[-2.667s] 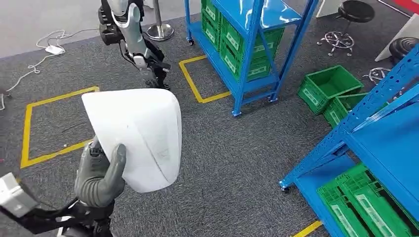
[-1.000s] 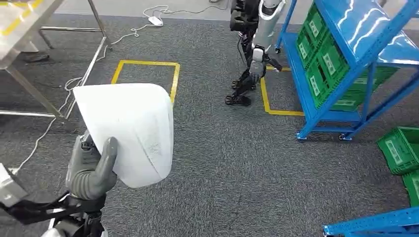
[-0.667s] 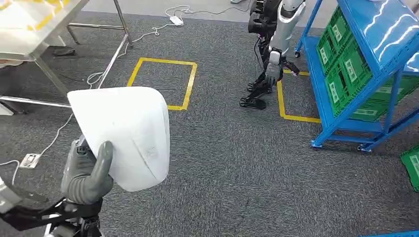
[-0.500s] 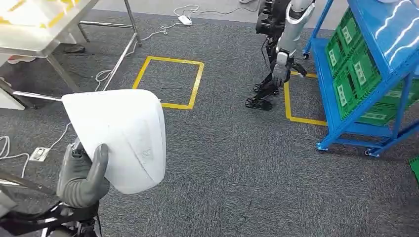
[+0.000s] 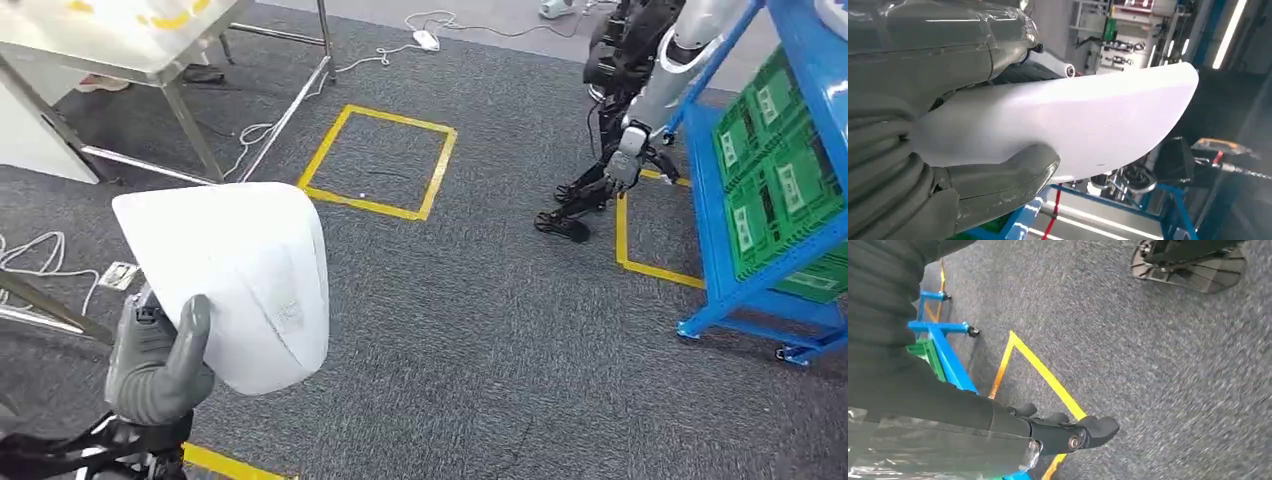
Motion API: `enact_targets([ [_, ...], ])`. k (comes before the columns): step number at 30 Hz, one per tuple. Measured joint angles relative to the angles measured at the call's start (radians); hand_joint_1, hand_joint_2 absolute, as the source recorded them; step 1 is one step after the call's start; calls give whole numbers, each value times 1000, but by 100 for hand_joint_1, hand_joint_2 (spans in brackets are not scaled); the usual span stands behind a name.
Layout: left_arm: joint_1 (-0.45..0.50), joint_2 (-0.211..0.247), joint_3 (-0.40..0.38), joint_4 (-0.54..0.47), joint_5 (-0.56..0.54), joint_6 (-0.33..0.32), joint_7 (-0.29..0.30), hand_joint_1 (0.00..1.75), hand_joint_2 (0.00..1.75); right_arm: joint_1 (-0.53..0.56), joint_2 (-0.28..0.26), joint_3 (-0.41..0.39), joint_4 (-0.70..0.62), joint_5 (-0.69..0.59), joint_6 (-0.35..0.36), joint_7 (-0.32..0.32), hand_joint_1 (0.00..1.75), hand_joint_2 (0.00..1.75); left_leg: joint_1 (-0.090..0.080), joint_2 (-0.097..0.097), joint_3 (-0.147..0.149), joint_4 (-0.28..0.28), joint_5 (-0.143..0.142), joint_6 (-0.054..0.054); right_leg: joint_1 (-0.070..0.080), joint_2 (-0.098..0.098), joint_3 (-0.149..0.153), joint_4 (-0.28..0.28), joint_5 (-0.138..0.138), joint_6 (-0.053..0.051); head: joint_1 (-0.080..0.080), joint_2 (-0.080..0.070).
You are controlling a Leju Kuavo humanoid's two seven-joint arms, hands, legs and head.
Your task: Take the parts from the cabinet and place them on the table.
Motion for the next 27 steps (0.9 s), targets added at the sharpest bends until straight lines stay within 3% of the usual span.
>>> enact_targets([
  [1, 6, 0, 0, 0, -2, 0, -2, 175, 175, 0, 1, 0, 0, 0, 0, 0, 0, 175, -3, -13, 1, 0, 0, 1, 2, 3, 13, -34, 36, -9, 1, 0],
  [3, 16, 0, 0, -2, -3, 0, -11, 175, 175, 0, 1, 0, 0, 0, 0, 0, 0, 175, -5, -36, 4, 0, 1, 1, 11, 22, 80, -197, 136, -29, 1, 0],
  [4, 20, 1, 1, -2, -3, 0, -15, 175, 175, 1, 1, 0, 0, 0, 0, 0, 0, 175, -2, -45, 5, -2, 1, 1, 19, 57, 114, -283, 171, -39, 2, 0],
  [5, 24, 2, 1, -2, -3, 0, -19, 175, 175, 1, 1, 0, 0, 0, 0, 0, 0, 175, -5, -55, 1, 1, 4, -3, 16, 82, 122, -299, 162, -46, -2, 0],
  [7, 41, 6, 2, -2, -2, -5, -30, 175, 175, 0, 6, 0, 0, 0, 11, 8, 0, 175, 5, -74, -9, -1, 11, -15, 22, 68, 126, -309, 163, -46, 7, 0],
  [9, 61, 9, 2, -1, -1, -22, -61, 175, 175, 0, 9, 0, 0, 0, 25, 18, 0, 175, 1, -87, -10, -10, 19, -29, 16, 50, 132, -332, 172, -47, 8, 0],
  [10, 72, 12, 2, 1, -1, -30, -75, 175, 175, 0, 14, 0, -1, 0, 29, 21, 0, 175, -2, -26, -13, 1, 2, -28, 12, 37, 140, -350, 182, -42, 7, 0],
  [11, 72, 14, 2, 4, -1, -38, -84, 175, 175, 0, 18, 0, -1, 0, 31, 22, 0, 175, -2, 12, -28, 32, -29, -34, 13, 32, 142, -357, 186, -47, 2, 0],
  [14, 83, 15, 1, 13, 0, -40, -90, 175, 175, 7, 21, 0, -1, 0, 37, 23, 0, 175, 8, 16, -128, 245, -131, -53, 12, -3, 136, -353, 186, -47, -5, 0],
  [15, 85, 16, 1, 17, 0, -42, -91, 175, 175, 9, 24, 0, -1, 0, 38, 23, 0, 175, 9, 15, -141, 272, -131, -57, 11, -14, 134, -351, 186, -47, -5, 0],
  [16, 86, 16, 1, 21, 0, -45, -94, 175, 175, 9, 25, 0, -1, 0, 37, 23, 0, 175, 12, 16, -128, 250, -107, -61, 11, -24, 133, -349, 184, -44, -6, 0],
  [18, 86, 16, 1, 27, 0, -56, -101, 175, 175, 7, 27, 0, -1, 0, 34, 19, 0, 175, 16, 33, -44, 108, -29, -66, 7, -40, 133, -339, 177, -34, -6, 0],
  [19, 86, 16, 1, 31, 0, -61, -104, 175, 175, 6, 27, 0, -1, 0, 30, 15, 0, 175, 17, 66, 12, 16, 1, -68, 6, -45, 134, -331, 171, -27, -8, 0],
  [20, 85, 16, 1, 35, 0, -64, -106, 175, 175, 3, 26, 0, -3, 0, 23, 11, 0, 175, 10, 92, 20, 0, -20, -57, 14, -48, 132, -325, 165, -19, -12, 0],
  [21, 86, 16, 1, 38, 0, -66, -108, 175, 175, 2, 26, 0, -2, 0, 21, 7, 0, 175, 11, 82, 19, -5, -13, -40, 15, -51, 132, -320, 161, -15, -10, 0],
  [24, 85, 16, 2, 47, 0, -69, -110, 175, 175, 0, 25, 0, -3, 0, 18, 2, 0, 175, 6, 61, 13, -4, -10, -18, 9, -65, 136, -321, 162, -5, -5, 0],
  [25, 86, 16, 2, 48, 0, -70, -110, 175, 175, 0, 25, 0, -3, 0, 18, 2, 0, 175, 10, 52, 13, -6, -5, -11, 6, -46, 132, -312, 149, 4, -5, 0],
  [26, 83, 16, 2, 48, -1, -70, -109, 175, 175, 0, 25, 0, -3, 0, 18, 1, 0, 175, 10, 44, 12, -6, -3, -7, 6, -21, 121, -280, 119, 9, -2, 0],
  [27, 79, 16, 2, 47, -3, -68, -101, 175, 175, 2, 25, 1, -2, 0, 18, 0, 0, 175, 10, 34, 9, -6, -1, -4, 6, -7, 91, -205, 73, 11, 0, 0],
])
